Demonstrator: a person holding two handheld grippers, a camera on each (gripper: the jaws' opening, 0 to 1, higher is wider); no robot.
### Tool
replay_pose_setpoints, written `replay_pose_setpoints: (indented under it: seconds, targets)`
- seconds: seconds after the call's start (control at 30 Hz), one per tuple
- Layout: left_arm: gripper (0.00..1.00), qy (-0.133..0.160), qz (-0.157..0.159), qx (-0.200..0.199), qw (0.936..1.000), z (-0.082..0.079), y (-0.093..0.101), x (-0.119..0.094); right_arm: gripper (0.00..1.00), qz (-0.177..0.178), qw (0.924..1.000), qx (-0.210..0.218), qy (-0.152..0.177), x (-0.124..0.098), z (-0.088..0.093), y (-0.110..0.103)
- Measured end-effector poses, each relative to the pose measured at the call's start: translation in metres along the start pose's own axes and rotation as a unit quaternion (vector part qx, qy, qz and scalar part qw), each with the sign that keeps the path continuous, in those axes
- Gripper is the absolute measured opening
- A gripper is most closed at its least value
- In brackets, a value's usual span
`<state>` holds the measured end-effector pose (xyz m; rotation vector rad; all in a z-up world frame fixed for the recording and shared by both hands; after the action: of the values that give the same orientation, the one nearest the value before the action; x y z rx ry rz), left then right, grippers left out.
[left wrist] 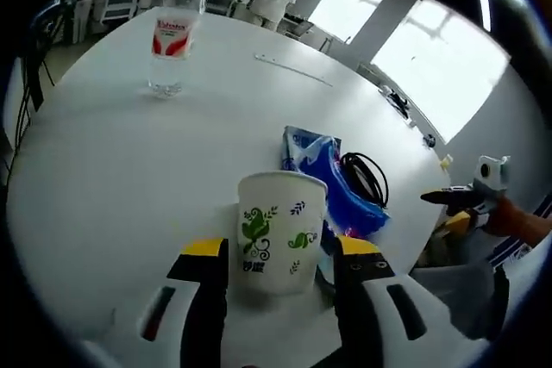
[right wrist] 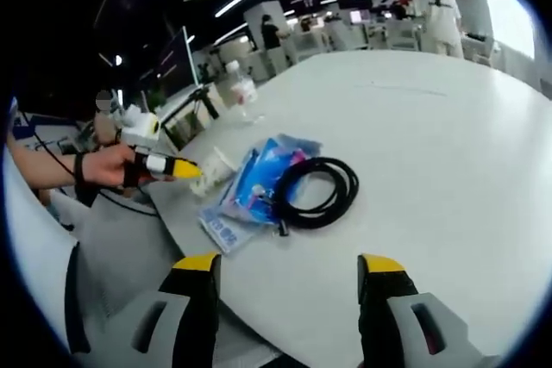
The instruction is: Arrange the tabletop items into an orderly group along one side of the table until the central work area is clear of visible clutter.
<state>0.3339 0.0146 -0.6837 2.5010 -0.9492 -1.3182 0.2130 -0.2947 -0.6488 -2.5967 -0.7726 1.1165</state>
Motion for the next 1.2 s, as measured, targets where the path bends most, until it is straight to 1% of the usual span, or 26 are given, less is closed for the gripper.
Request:
replay_pose_setpoints:
  seconds: [0.27, 0.43, 0.57, 0.67, 1.2]
  targets:
    - [0.47, -0.003, 0.004, 0.001, 1.0000, -0.0002, 0.0020, 0.0026, 0.65, 0.003, 1.0000, 0.005, 0.002, -0.0023, 0.0015, 0.0006]
    - [0.46, -0.009, 0.004, 0.006, 0.9999, 0.0026, 0.0019, 0.0047, 0.65, 0.006, 1.0000, 0.007, 0.003, -0.0030, 0.0029, 0.0024]
    - [0.44, -0.012, 0.002, 0.006, 0.9999, 0.0048, 0.0013, 0.0061, 0.65, 0.006, 1.0000, 0.007, 0.003, -0.0033, 0.0041, 0.0024]
    - [0.38, -0.015, -0.001, 0.002, 0.9999, 0.0073, -0.0009, 0.0073, 0.65, 0.005, 1.0000, 0.008, 0.003, -0.0038, 0.0046, 0.0016]
    - [0.37, -0.008, 0.001, -0.007, 0.9999, 0.0061, -0.0017, 0.0003, 0.65, 0.004, 0.9999, 0.010, 0.004, -0.0028, 0.0050, 0.0018]
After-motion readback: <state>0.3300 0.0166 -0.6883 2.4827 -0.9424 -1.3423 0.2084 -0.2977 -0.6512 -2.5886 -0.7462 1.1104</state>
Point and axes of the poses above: the point that each gripper's makers call its tool centre point, and the gripper's own axes: x roughly forward along the fingers, y roughly to its right, z roughly out of its underside, the point moved 7 cm from there along -x, roughly backward along the fingers, and after that the axes turned 4 degrees about -z, right-handed, at the moved point
